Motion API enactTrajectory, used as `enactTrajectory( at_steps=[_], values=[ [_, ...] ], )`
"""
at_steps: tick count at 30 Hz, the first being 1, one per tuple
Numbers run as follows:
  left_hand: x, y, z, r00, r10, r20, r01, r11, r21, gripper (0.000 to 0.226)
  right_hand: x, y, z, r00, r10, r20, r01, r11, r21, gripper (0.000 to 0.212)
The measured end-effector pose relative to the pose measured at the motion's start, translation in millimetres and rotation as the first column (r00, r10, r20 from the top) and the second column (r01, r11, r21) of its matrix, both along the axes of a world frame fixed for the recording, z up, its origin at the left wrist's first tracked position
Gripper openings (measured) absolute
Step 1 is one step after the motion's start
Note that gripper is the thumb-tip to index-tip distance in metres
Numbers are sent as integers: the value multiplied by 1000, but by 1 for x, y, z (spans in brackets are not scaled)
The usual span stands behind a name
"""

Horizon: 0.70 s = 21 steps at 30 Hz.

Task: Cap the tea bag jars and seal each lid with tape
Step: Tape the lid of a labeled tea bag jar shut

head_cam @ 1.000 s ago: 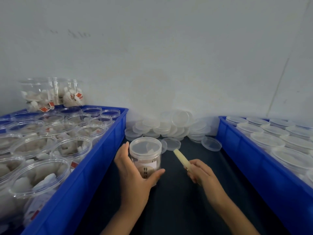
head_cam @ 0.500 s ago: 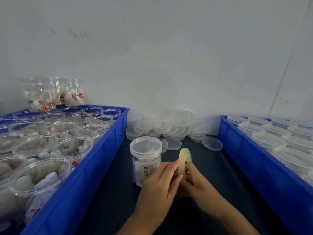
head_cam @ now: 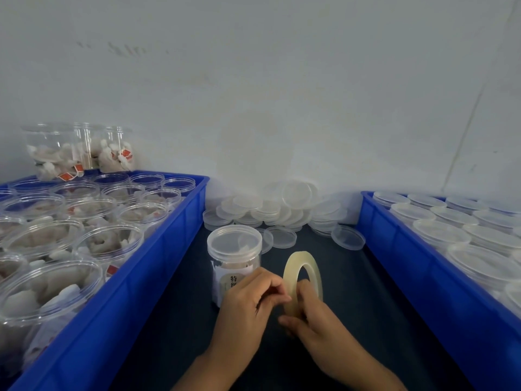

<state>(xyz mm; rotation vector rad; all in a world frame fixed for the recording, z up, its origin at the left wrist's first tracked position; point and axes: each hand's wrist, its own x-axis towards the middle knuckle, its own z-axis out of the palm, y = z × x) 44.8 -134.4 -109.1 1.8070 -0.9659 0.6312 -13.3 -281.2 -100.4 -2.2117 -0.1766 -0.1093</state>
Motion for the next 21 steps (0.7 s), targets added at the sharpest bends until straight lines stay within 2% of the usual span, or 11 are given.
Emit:
enactTrajectory(
  at_steps=[5,7,12,14,17,21],
  values=[
    [-4,-2,-2,999,21,49,-24,998,66,8,-3,-1,3,1000,18,7,-18,1000,10,16],
    [-6,-2,-1,994,53,98,-63,993,103,15,-5,1,4,1000,13,15,-13,1000,18,13],
    [-8,-1,3,978,117,170,-145,976,160,18,-7,4,5,995,-2,101,-3,999,53,12],
    [-8,1,5,980,119,158,-144,977,154,16,-7,5,6,990,-29,136,21,998,56,18],
    [-8,4,8,984,108,144,-128,982,138,4,-6,4,3,973,-96,210,90,995,35,33],
    [-10,7,10,984,104,143,-124,983,137,22,-6,9,1,944,-19,329,55,993,-101,33]
  ],
)
